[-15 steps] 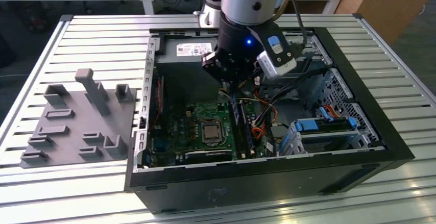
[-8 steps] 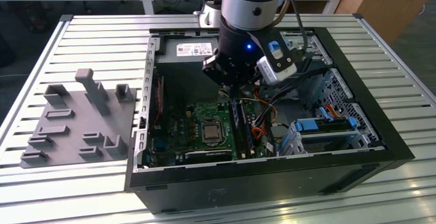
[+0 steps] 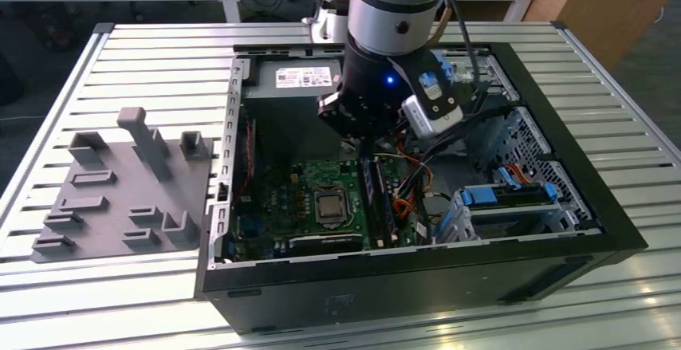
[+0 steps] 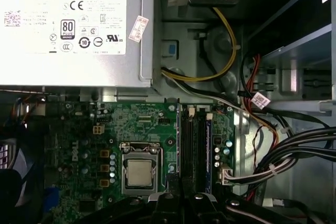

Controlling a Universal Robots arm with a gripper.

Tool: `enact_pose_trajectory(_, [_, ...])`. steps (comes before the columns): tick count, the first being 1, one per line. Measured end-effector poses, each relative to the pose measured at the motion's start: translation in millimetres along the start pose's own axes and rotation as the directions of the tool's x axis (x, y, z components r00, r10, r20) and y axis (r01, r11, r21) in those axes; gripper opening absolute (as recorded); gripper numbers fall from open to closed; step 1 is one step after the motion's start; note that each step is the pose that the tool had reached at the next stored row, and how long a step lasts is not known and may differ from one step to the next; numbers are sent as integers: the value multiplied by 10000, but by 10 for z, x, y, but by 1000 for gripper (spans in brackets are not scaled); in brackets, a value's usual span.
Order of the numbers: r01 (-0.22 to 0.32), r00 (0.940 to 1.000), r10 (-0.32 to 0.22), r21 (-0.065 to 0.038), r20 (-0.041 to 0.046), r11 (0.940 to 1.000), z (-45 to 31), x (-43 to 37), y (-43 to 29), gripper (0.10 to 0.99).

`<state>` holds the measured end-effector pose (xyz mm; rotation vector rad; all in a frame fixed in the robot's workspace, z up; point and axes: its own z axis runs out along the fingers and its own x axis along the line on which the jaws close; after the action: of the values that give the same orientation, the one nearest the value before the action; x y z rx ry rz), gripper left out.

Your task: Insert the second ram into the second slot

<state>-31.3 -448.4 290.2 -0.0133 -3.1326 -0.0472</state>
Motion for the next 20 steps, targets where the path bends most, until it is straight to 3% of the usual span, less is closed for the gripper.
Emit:
enact_pose_trajectory(3, [-13,10000,13,-2,1,10000,42,-1,-2,133])
enact_pose_trajectory(20, [-22,10000,22,0,1,10000,123,-4,-7,133])
